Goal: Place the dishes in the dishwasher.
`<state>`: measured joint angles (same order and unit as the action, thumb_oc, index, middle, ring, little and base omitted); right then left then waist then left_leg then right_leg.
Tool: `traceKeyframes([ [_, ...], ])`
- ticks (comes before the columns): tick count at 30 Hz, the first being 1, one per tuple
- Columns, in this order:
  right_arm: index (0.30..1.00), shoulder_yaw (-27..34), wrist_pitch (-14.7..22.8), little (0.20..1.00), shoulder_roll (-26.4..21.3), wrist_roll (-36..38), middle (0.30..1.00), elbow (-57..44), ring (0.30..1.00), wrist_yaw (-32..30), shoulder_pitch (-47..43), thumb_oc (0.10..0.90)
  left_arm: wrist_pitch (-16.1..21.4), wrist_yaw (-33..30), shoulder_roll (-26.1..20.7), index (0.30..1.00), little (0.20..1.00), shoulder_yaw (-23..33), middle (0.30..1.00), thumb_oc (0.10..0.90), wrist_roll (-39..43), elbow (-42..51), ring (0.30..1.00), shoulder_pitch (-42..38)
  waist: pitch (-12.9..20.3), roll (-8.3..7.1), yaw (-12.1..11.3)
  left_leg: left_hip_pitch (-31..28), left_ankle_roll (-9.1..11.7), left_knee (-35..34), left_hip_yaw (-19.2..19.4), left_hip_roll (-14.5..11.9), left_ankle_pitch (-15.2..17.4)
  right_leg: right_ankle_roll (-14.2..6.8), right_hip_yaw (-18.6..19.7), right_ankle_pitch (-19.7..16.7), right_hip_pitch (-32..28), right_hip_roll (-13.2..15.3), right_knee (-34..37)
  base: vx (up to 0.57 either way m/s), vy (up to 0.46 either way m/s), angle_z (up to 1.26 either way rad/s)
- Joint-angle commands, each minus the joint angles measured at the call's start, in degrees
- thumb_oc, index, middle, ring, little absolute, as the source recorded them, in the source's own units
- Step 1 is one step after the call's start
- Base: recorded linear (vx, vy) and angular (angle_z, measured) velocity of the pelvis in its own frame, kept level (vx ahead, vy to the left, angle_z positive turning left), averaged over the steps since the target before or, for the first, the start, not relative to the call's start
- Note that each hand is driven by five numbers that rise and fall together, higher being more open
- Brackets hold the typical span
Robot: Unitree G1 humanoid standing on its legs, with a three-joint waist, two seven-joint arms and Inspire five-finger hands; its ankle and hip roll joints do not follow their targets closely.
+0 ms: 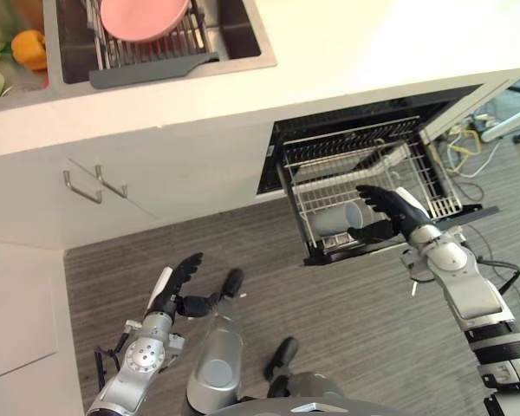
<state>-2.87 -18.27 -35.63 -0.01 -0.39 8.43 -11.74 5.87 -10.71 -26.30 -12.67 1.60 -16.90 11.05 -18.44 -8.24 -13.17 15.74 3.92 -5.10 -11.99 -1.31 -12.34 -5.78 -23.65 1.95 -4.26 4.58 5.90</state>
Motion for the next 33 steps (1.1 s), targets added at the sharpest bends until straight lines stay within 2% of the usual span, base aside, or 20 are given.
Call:
traceKeyframes([
  [1,0.900,3.9,4.8,0.900,-4.0,-1.7,0.900,-2.9,0.900,-1.5,-0.6,0.800,0.9,-0.4,2.0,0.900,0.900,-2.3,0.900,0.800,-2.0,-4.5,0.900,1.1,7.1,1.07,1.0,-7.8,1.7,0.1,3.4,-0.5,6.9,-1.2,5.5,-2.2,4.6,0.6,-0.9,0.02,0.035,-0.19],
  [4,0.900,6.3,8.6,0.900,-2.8,-0.9,0.900,-8.0,0.900,-2.1,2.8,0.800,-0.7,-0.9,5.6,0.900,0.900,-0.9,0.900,0.800,-2.0,-11.6,0.900,0.4,8.9,1.85,2.2,-9.1,1.7,0.1,4.0,-0.7,7.3,-1.3,6.0,-1.9,3.5,0.7,-0.9,0.03,0.026,-0.13],
  [6,0.900,7.9,13.0,0.900,-0.3,2.1,0.900,-12.1,0.900,-3.2,5.9,0.800,-1.1,-1.6,8.2,0.900,0.900,0.2,0.900,0.800,-2.1,-18.3,0.900,-0.6,9.9,2.33,2.9,-9.9,1.7,0.1,4.3,-0.7,7.5,-1.3,6.1,-1.7,2.6,0.8,-0.9,0.03,0.015,-0.12],
  [7,0.900,9.0,18.3,0.900,3.4,6.3,0.900,-14.4,0.900,-4.5,8.0,0.800,-1.6,-1.9,10.6,0.900,0.900,1.1,0.900,0.800,-1.5,-24.8,0.900,-1.7,10.2,2.83,3.5,-10.7,1.7,0.1,4.6,-0.9,7.8,-1.3,6.3,-1.4,2.0,0.8,-0.9,0.01,0.033,0.01],
  [8,0.900,9.5,22.3,0.900,6.5,9.6,0.900,-14.7,0.900,-3.8,9.8,0.800,-1.8,-1.3,12.3,0.900,0.900,2.1,0.900,0.800,-0.3,-27.2,0.900,-1.9,10.8,3.41,4.1,-10.8,1.5,0.1,4.7,-0.8,7.6,-1.3,6.4,-1.6,2.1,0.9,-0.9,0.00,0.051,-0.01],
  [9,0.900,7.9,30.2,0.900,11.9,15.1,0.900,-16.8,0.900,-1.9,12.7,0.800,-1.2,-0.2,16.4,0.900,0.900,6.2,0.900,0.800,5.4,-36.0,0.900,-2.6,11.6,4.25,4.7,-11.3,1.6,0.1,5.0,-0.8,7.5,-1.3,6.7,-1.4,1.7,0.9,-0.9,-0.01,0.046,-0.02],
  [12,0.900,7.9,30.2,0.900,11.9,15.2,0.900,-16.8,0.900,-1.8,12.7,0.800,-1.1,-0.1,16.4,0.900,0.900,6.3,0.900,0.800,5.4,-36.3,0.900,-2.6,11.6,4.24,4.8,-11.3,1.7,0.1,5.0,-0.8,7.6,-1.3,6.6,-1.4,1.7,0.9,-0.9,0.00,0.008,-0.16],
  [13,0.900,6.1,35.1,0.900,15.7,20.4,0.900,-20.5,0.900,1.4,15.8,0.800,-0.3,-0.4,18.4,0.900,0.900,8.5,0.900,0.800,6.7,-46.1,0.900,-4.3,12.2,4.91,5.7,-11.9,2.0,0.1,5.2,-0.9,7.5,-1.1,6.6,-1.2,0.9,0.9,-0.9,0.01,0.009,-0.07],
  [15,0.900,5.4,35.9,0.900,15.7,21.3,0.900,-21.4,0.900,2.6,16.4,0.800,0.0,0.2,18.8,0.900,0.900,9.3,0.900,0.800,7.4,-46.7,0.900,-4.4,12.5,5.18,5.8,-12.3,2.2,0.1,5.2,-0.9,7.6,-1.0,6.4,-1.1,0.5,0.9,-0.9,0.01,-0.003,-0.07],
  [16,0.900,3.2,37.1,0.900,15.9,23.2,0.900,-23.5,0.900,4.3,16.3,0.800,0.5,0.1,19.1,0.900,0.900,11.8,0.900,0.800,8.6,-51.4,0.900,-5.1,12.9,5.59,5.8,-12.7,2.5,0.1,5.0,-0.9,7.5,-0.8,5.8,-0.9,-0.4,0.8,-0.9,0.02,-0.026,-0.05],
  [18,0.900,1.8,38.1,0.900,11.9,20.1,0.900,-27.2,0.900,2.5,14.1,0.800,1.2,-1.3,18.3,0.900,0.900,14.7,0.900,0.800,9.6,-53.9,0.900,-4.8,13.4,5.98,4.8,-13.2,2.8,0.1,4.5,-0.9,7.4,-0.8,5.1,-0.6,-1.1,1.0,-0.9,0.01,-0.032,0.03],
  [22,0.900,0.8,38.9,0.900,11.8,20.4,0.900,-27.6,0.900,1.6,12.4,0.800,1.4,-1.4,17.9,0.900,0.900,15.1,0.900,0.800,10.0,-54.4,0.900,-4.6,13.3,6.30,4.4,-13.3,3.1,0.1,4.3,-0.9,6.8,-0.8,4.8,-0.5,-1.2,1.1,-0.9,-0.02,-0.007,0.25],
  [23,0.900,-1.2,40.9,0.900,8.9,16.0,0.900,-26.6,0.900,-3.3,6.5,0.800,1.7,-1.6,16.0,0.900,0.900,14.4,0.900,0.800,10.8,-53.2,0.900,-5.3,10.8,6.69,3.9,-7.9,5.8,7.5,7.7,-0.8,3.5,-0.3,4.0,-0.6,-1.7,2.2,-0.9,-0.14,-0.018,0.58],
  [25,0.900,-1.8,40.6,0.900,7.5,14.6,0.900,-26.8,0.900,-4.3,4.3,0.800,1.7,-1.5,16.1,0.900,0.900,14.7,0.900,0.800,11.3,-53.2,0.900,-5.4,10.5,6.61,3.6,-6.0,6.1,9.2,9.0,-0.3,3.2,-0.5,3.4,-1.0,-1.4,2.9,-0.9,-0.11,-0.020,1.06],
  [26,0.900,-3.0,39.5,0.900,5.9,12.7,0.900,-27.5,0.900,-4.9,1.5,0.800,2.1,-1.9,16.1,0.900,0.900,17.1,0.900,0.800,13.1,-54.9,0.900,-5.1,11.0,6.71,2.7,-4.3,6.2,10.6,9.7,0.5,3.6,-1.3,3.1,-1.1,-0.7,4.1,-0.9,0.00,0.079,2.09],
  [27,0.900,-2.4,38.8,0.900,7.0,13.3,0.900,-28.2,0.900,-4.8,1.7,0.800,1.9,-1.5,16.1,0.900,0.900,18.9,0.900,0.800,13.2,-56.4,0.900,-4.6,11.9,7.09,3.8,-5.2,5.4,9.5,11.7,-1.9,5.9,-2.1,2.1,-1.7,-0.9,5.9,-0.9,0.02,0.174,1.92],
  [28,0.900,-1.8,39.0,0.900,7.4,13.7,0.900,-28.3,0.900,-4.8,2.5,0.800,1.6,-1.3,16.4,0.900,0.900,19.1,0.900,0.800,12.5,-57.1,0.900,-4.9,12.2,7.18,4.7,-5.4,5.3,8.1,14.3,-4.4,5.5,-2.6,1.0,-2.2,-1.1,6.9,-0.9,0.09,0.322,0.54],
  [31,0.900,-0.1,39.3,0.900,8.0,13.4,0.900,-29.8,0.900,-5.4,6.2,0.800,-0.6,-1.7,17.2,0.900,0.900,19.6,0.900,0.800,8.5,-59.3,0.900,-5.6,13.5,8.14,7.5,-8.1,7.4,1.1,24.0,-14.6,1.2,-5.9,-1.0,-3.5,-2.5,10.8,-0.9,0.15,0.387,0.48],
  [33,0.900,-0.1,39.3,0.900,8.0,13.4,0.900,-29.8,0.900,-5.4,6.2,0.800,-0.6,-1.7,17.2,0.900,0.900,19.6,0.900,0.800,8.5,-59.3,0.900,-5.6,13.5,8.14,7.5,-8.1,7.4,1.1,24.0,-14.6,1.2,-5.9,-1.0,-3.5,-2.5,10.8,-0.9,0.07,0.170,0.56],
])
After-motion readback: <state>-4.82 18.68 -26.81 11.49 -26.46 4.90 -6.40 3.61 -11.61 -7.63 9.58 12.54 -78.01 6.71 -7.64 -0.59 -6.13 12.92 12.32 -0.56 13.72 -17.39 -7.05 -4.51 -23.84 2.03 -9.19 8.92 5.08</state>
